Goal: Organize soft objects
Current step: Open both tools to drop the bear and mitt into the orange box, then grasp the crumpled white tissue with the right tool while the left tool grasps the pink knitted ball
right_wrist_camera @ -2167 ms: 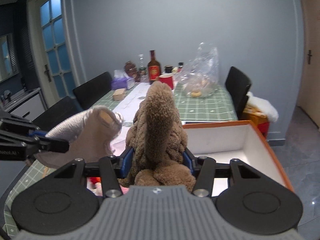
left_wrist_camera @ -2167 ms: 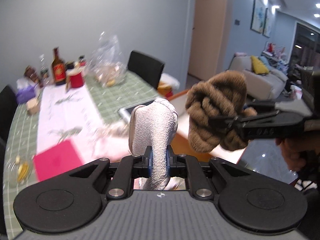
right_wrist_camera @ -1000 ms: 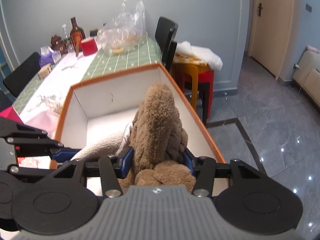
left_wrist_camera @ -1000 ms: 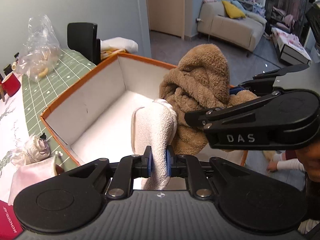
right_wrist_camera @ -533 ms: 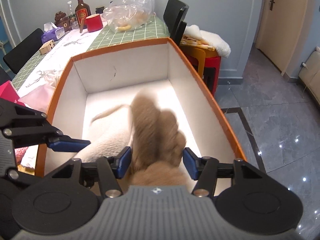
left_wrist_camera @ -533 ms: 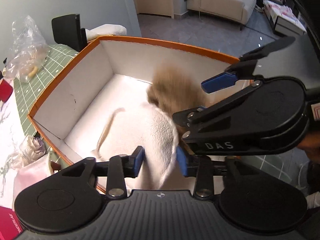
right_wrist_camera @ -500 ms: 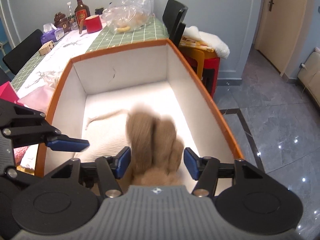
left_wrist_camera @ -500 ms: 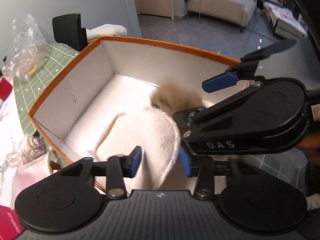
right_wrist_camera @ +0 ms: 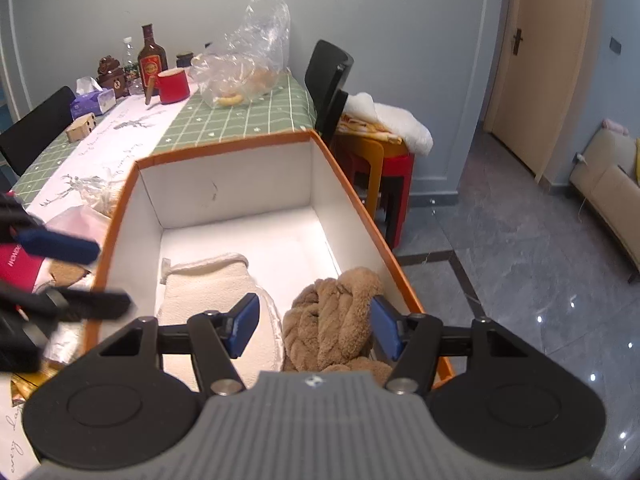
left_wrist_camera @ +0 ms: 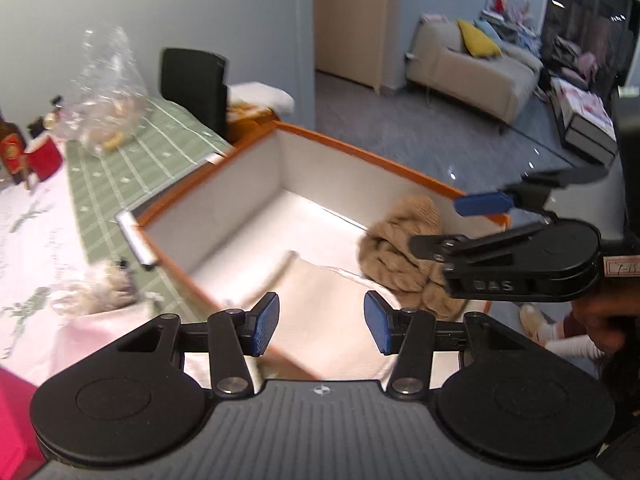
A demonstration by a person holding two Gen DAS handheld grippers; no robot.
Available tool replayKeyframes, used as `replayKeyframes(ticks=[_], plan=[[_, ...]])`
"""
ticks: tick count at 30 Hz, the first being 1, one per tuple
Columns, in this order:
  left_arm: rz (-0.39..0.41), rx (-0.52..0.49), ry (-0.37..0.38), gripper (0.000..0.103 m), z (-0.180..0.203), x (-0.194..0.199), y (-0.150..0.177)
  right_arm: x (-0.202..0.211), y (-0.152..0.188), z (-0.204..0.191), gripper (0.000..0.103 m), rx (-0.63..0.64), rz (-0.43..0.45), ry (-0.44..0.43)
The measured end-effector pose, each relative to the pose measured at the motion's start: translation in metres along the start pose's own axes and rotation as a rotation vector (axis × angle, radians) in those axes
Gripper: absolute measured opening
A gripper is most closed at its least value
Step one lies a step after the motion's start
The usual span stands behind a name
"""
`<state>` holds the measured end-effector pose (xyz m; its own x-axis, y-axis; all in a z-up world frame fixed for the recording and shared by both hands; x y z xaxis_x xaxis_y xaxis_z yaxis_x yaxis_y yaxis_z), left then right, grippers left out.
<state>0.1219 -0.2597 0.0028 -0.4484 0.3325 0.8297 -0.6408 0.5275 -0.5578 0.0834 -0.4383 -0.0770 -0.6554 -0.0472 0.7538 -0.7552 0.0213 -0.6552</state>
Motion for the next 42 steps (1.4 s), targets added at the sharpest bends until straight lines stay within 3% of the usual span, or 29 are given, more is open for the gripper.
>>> replayKeyframes(ticks=[10,13,18,22,30,36,42], plan=[[0.059,0.106,-0.114,0.059,-0.087,0.062,0.046,0.036,-0.011,-0.043,0.061,0.048,0.099,-0.083],[0.061,0.138,-0.117,0.064,-0.110,0.074,0.071,0.043,-0.012,-0.063,0.064,0.087,0.126,-0.100],[0.050,0.203,-0.124,0.065,-0.139,0.079,0.108,0.049,-0.009,-0.095,0.064,0.126,0.136,-0.147],[0.044,0.182,-0.125,0.071,-0.145,0.073,0.127,0.049,-0.008,-0.128,0.067,0.168,0.141,-0.183],[0.006,0.140,-0.072,0.071,-0.132,0.033,0.155,0.034,0.007,-0.185,0.067,0.254,0.095,-0.230],[-0.003,0.079,-0.062,0.073,-0.115,0.007,0.167,0.012,0.022,-0.198,0.067,0.230,0.030,-0.255],[0.006,0.023,-0.103,0.076,-0.105,-0.007,0.169,-0.012,0.035,-0.206,0.067,0.177,-0.032,-0.250]])
Point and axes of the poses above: each gripper's, at about its wrist camera, not at the fingertips, and x roughly against the way its jaws point, z to its right, y to its underside, the point moved 6 cm from there along -x, roughly the way its jaws point, and after that the axes turned 6 degrees about -z, right-handed, at the moved point
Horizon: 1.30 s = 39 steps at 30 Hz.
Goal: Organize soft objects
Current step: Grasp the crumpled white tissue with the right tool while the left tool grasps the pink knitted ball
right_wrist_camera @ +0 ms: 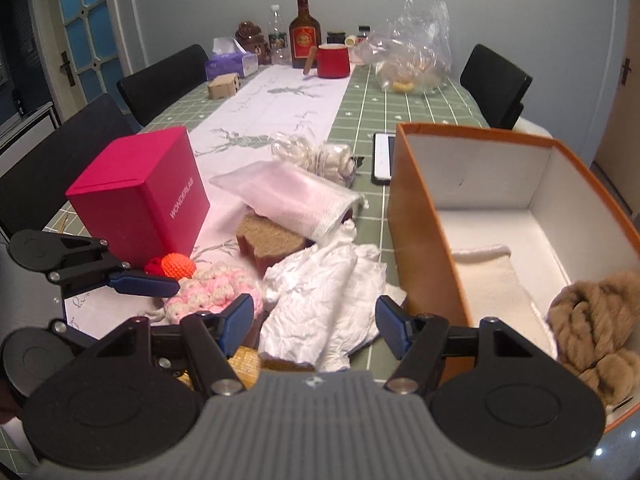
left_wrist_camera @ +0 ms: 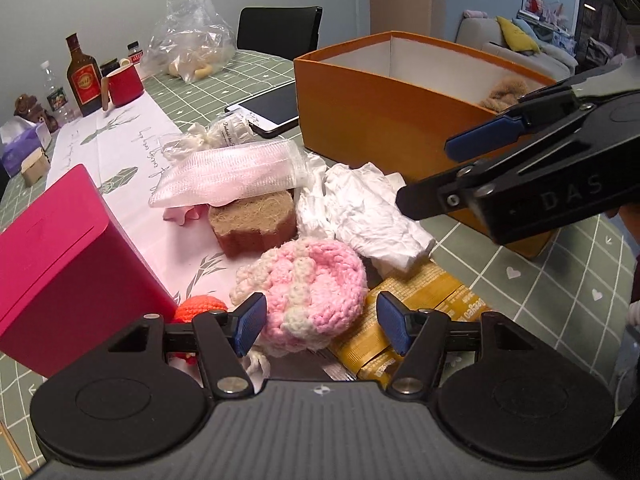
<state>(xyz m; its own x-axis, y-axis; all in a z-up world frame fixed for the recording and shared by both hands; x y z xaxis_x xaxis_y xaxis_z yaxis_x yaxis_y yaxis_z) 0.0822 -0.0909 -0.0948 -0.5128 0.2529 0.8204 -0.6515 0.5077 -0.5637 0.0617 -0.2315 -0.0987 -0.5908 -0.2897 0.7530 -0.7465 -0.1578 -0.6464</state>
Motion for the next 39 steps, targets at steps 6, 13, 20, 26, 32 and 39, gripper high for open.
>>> replayKeyframes(ticks=[6,13,20,26,32,39], plan=[[0.014,-0.008,-0.021,0.077,0.000,-0.006,-0.001,-0.021,0.004,-0.004,0.067,-0.045,-0.046,0.003],[0.038,-0.041,-0.059,0.084,-0.004,-0.014,0.001,-0.047,0.007,-0.009,0.071,-0.063,-0.083,0.044],[0.027,0.046,-0.005,0.086,-0.020,-0.018,0.004,-0.071,0.007,-0.007,0.071,-0.093,-0.116,0.071],[0.011,0.085,0.024,0.081,-0.025,-0.013,0.006,-0.080,0.005,-0.006,0.066,-0.111,-0.146,0.069],[0.004,0.068,0.009,0.080,-0.025,-0.009,0.006,-0.082,0.006,0.000,0.050,-0.117,-0.161,0.078],[0.020,0.012,-0.064,0.078,-0.024,0.005,0.007,-0.075,0.006,0.002,0.031,-0.093,-0.155,0.073]])
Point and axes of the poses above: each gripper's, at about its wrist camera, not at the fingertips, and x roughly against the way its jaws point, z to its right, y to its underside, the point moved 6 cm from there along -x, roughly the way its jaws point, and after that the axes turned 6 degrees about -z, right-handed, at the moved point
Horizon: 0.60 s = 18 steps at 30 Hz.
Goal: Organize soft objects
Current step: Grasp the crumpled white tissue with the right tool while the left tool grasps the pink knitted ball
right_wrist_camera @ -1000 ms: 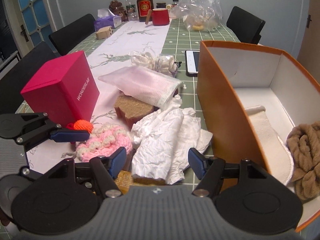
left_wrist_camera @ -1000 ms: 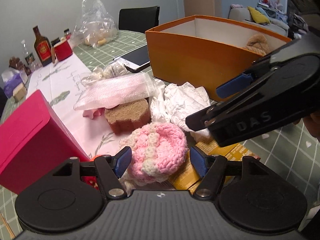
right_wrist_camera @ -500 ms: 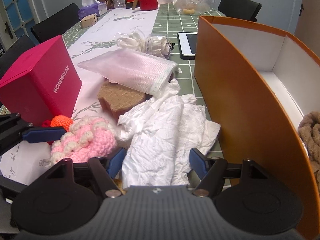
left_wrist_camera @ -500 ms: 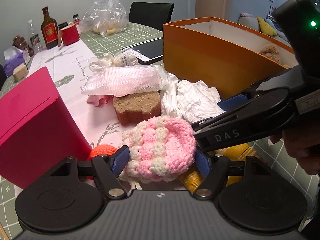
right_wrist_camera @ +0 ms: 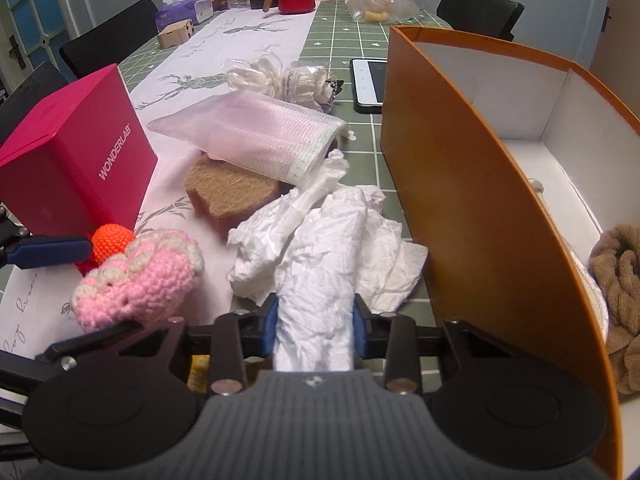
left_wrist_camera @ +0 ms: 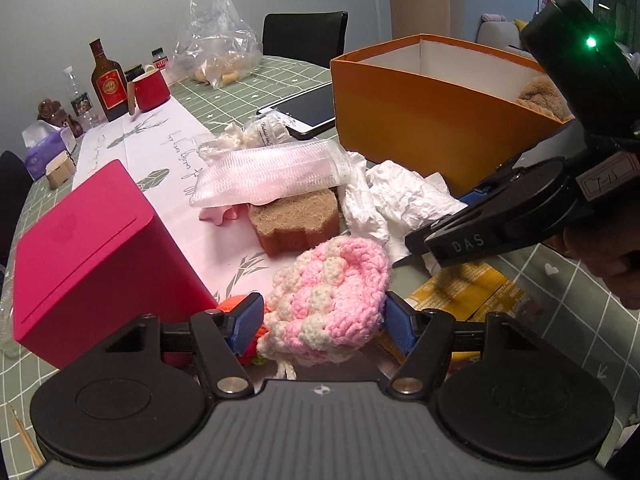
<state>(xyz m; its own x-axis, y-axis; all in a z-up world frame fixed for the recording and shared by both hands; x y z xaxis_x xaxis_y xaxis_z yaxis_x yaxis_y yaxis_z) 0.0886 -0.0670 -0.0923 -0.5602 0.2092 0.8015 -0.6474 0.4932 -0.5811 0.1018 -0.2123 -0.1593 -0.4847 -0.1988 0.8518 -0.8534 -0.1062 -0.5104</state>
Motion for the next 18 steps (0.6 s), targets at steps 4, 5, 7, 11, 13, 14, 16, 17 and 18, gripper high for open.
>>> replayKeyframes(ticks=[4,5,7,11,13,14,16,17,18], plan=[[-0.023,0.010,0.021,0.072,-0.004,0.001,0.001,0.004,0.000,0.000,0.023,0.005,0.007,-0.012],[-0.033,0.009,0.030,0.068,-0.004,0.001,0.001,0.005,-0.001,0.000,0.022,0.008,0.009,-0.015],[-0.041,0.009,0.048,0.061,-0.004,0.001,0.001,0.007,-0.002,-0.001,0.019,0.015,0.015,-0.017],[-0.024,-0.012,0.035,0.040,-0.005,0.009,-0.004,0.014,-0.004,-0.001,0.016,0.021,0.029,-0.026],[-0.009,-0.028,0.015,0.029,-0.004,0.017,-0.009,0.019,-0.005,0.000,0.015,0.016,0.040,-0.034],[-0.001,-0.038,0.011,0.020,-0.004,0.020,-0.011,0.022,-0.006,0.001,0.015,0.012,0.046,-0.040],[0.002,-0.036,0.005,0.015,-0.006,0.024,-0.013,0.026,-0.007,0.001,0.015,0.007,0.057,-0.047],[-0.001,-0.026,0.004,0.014,-0.009,0.024,-0.014,0.028,-0.008,0.002,0.015,0.006,0.062,-0.049],[-0.007,-0.016,0.004,0.014,-0.011,0.023,-0.013,0.030,-0.008,0.002,0.015,0.005,0.067,-0.051]])
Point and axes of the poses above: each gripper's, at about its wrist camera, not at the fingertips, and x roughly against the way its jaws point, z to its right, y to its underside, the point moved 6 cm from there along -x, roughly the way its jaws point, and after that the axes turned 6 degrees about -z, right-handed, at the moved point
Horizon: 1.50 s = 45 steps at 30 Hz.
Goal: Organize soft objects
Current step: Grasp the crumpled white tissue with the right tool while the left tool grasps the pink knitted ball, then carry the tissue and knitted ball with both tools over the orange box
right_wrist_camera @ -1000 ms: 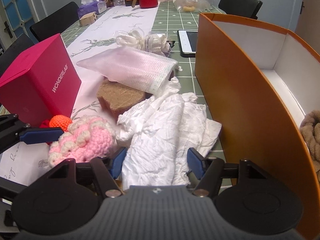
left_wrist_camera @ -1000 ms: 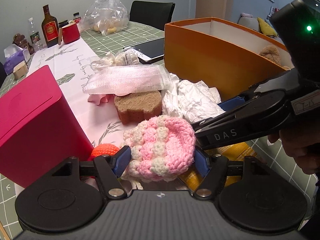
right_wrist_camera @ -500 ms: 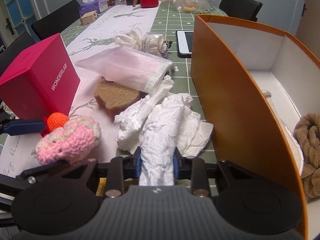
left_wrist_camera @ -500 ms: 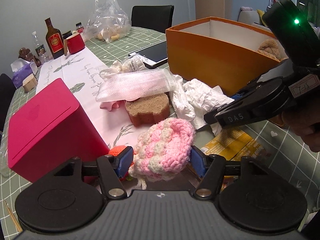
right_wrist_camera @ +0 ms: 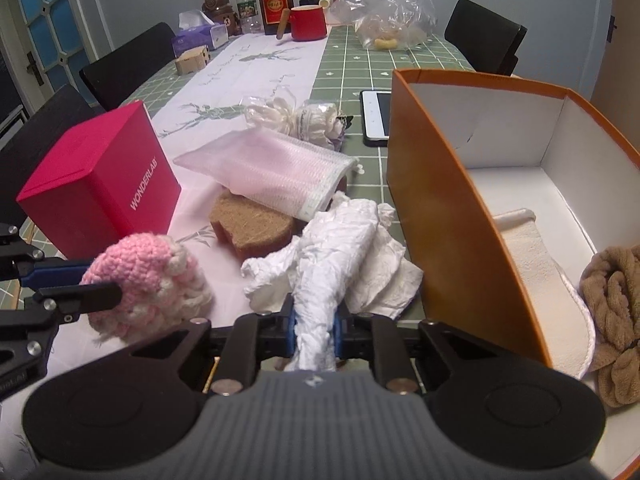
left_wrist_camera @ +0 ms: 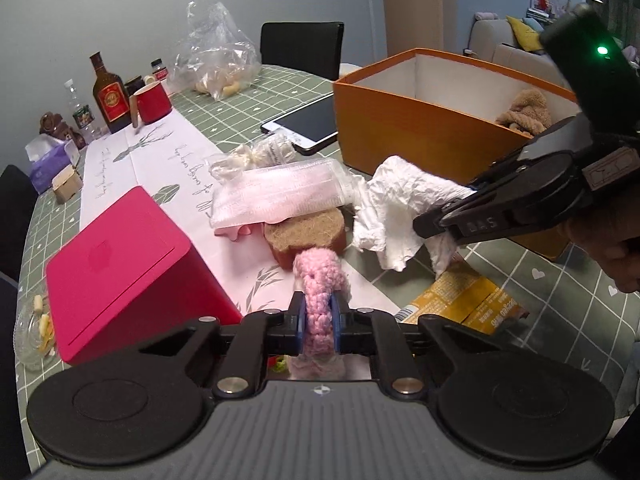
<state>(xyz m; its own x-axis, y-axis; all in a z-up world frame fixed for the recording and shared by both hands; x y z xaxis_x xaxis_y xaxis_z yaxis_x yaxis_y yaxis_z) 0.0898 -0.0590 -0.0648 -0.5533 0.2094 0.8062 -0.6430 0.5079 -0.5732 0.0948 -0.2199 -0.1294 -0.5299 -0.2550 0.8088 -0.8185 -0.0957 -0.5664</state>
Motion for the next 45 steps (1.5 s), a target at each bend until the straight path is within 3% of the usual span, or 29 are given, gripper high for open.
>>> replayKeyframes(ticks=[11,27,36,45], plan=[[0.017,0.159,0.073,0.012,-0.028,0.014,-0.004,0.020,-0.005,0.006,0.015,-0.013,0.051,-0.036],[0.118,0.218,0.138,0.011,-0.025,0.049,-0.035,0.081,-0.031,0.013,0.014,-0.039,0.222,-0.101],[0.190,0.171,0.162,0.011,-0.005,0.077,-0.079,0.120,-0.040,0.028,0.014,-0.034,0.325,-0.099],[0.258,0.103,0.208,0.011,0.044,0.085,-0.142,0.148,-0.038,0.078,0.014,-0.086,0.382,-0.041]])
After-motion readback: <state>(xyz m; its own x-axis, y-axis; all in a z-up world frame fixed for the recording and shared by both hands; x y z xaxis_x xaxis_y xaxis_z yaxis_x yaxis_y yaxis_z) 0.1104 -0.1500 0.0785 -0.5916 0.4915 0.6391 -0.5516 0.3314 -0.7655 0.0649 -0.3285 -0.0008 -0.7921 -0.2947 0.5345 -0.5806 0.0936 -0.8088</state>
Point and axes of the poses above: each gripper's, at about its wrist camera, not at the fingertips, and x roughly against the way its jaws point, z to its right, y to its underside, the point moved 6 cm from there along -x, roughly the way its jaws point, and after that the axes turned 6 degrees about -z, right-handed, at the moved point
